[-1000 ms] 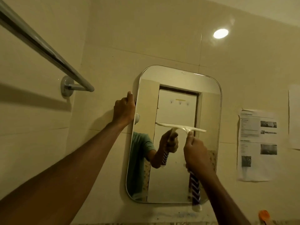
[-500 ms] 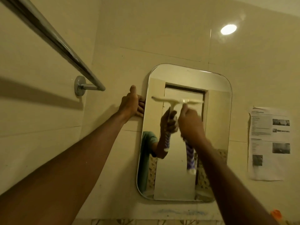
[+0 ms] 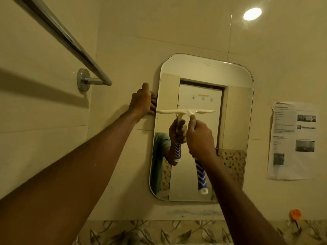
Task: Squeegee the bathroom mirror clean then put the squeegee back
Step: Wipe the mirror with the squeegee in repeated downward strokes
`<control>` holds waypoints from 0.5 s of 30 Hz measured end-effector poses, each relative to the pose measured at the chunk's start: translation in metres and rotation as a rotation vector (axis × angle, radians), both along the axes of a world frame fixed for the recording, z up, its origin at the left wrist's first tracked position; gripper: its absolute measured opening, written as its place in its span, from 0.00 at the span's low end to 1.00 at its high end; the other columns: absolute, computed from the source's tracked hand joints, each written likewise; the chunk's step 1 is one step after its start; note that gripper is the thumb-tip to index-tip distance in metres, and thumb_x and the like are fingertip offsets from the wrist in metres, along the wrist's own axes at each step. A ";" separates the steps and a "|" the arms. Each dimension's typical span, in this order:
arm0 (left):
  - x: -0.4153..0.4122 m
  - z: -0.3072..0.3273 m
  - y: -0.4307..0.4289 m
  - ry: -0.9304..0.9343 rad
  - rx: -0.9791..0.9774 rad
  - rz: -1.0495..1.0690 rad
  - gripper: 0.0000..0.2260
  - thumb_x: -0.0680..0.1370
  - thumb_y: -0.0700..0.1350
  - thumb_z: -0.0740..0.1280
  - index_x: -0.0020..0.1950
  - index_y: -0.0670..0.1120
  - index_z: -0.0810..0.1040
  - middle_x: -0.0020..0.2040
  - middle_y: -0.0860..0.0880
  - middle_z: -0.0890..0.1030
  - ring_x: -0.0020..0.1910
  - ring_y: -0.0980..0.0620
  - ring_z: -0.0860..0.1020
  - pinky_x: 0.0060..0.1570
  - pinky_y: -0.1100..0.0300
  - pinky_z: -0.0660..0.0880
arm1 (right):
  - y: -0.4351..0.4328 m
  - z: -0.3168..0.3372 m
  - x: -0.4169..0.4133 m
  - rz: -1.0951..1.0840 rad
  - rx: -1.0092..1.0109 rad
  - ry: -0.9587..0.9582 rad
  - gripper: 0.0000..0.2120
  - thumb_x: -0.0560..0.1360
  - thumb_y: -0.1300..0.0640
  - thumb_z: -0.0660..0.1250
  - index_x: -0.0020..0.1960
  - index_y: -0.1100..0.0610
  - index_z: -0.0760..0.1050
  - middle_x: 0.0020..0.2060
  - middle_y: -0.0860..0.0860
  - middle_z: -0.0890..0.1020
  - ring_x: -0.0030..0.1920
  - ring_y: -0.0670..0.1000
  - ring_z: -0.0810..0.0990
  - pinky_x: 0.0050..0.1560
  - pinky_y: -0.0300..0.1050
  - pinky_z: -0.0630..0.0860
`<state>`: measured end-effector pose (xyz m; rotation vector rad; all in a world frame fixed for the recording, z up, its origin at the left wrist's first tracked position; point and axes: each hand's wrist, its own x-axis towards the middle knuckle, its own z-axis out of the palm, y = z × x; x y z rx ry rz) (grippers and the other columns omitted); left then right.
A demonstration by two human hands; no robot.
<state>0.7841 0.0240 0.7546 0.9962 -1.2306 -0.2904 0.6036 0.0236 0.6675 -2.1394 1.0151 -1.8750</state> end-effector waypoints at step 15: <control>-0.021 -0.068 -0.001 -0.192 -0.166 0.311 0.18 0.79 0.46 0.55 0.29 0.49 0.67 0.27 0.50 0.70 0.27 0.53 0.69 0.31 0.56 0.69 | -0.006 -0.081 -0.034 -0.088 -0.010 -0.114 0.24 0.80 0.41 0.48 0.31 0.49 0.68 0.22 0.45 0.70 0.20 0.39 0.71 0.17 0.30 0.63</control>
